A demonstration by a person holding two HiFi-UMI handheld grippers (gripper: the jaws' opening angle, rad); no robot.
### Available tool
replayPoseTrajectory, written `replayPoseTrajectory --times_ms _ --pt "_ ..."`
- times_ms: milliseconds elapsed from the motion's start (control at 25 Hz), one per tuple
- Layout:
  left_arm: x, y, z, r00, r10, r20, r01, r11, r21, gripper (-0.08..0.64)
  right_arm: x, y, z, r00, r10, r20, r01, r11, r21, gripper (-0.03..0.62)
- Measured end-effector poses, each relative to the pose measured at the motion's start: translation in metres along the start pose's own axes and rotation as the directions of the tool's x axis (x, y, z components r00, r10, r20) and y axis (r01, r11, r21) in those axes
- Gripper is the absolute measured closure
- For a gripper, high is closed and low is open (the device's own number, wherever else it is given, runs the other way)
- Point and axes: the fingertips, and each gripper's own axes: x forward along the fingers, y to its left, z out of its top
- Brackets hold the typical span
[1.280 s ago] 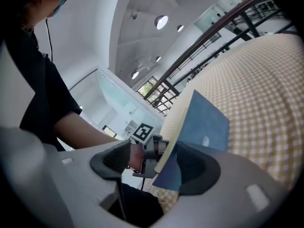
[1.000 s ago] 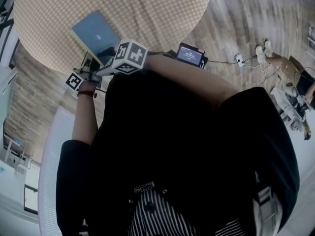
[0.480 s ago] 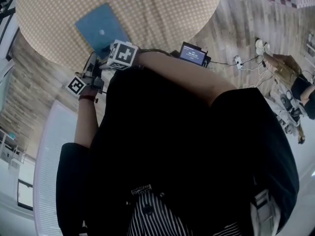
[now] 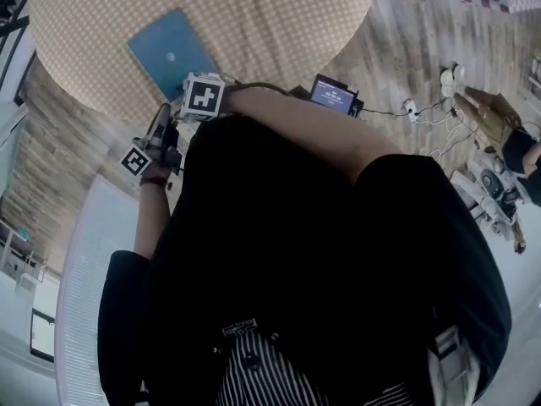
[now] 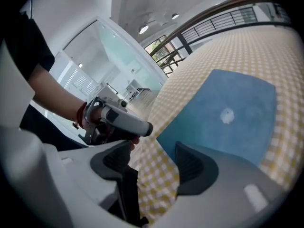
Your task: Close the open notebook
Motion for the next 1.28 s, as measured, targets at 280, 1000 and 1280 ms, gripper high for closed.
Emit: replayPoseTrajectory --times_ms 280,1000,1280 --pt "0.016 -0.062 -0.025 0.983 -0.141 -0.121 0.159 0.975 0.153 0.560 -0.043 0.040 -0.003 0.999 -0.045 0.012 0.046 0.977 -0.207 0.427" --pt "0.140 -0.310 -0.030 0.991 0.110 0.077 -0.120 0.466 0.877 0.560 -0.359 0.050 0.028 0.700 -0.353 0.621 0.404 0.913 0.064 0.591" --pt "0.150 -0.335 -0.067 0.976 0.083 0.203 -0.219 0.435 0.874 0.561 -0.374 0.065 0.001 0.701 -0.352 0.620 0.440 0.898 0.012 0.591"
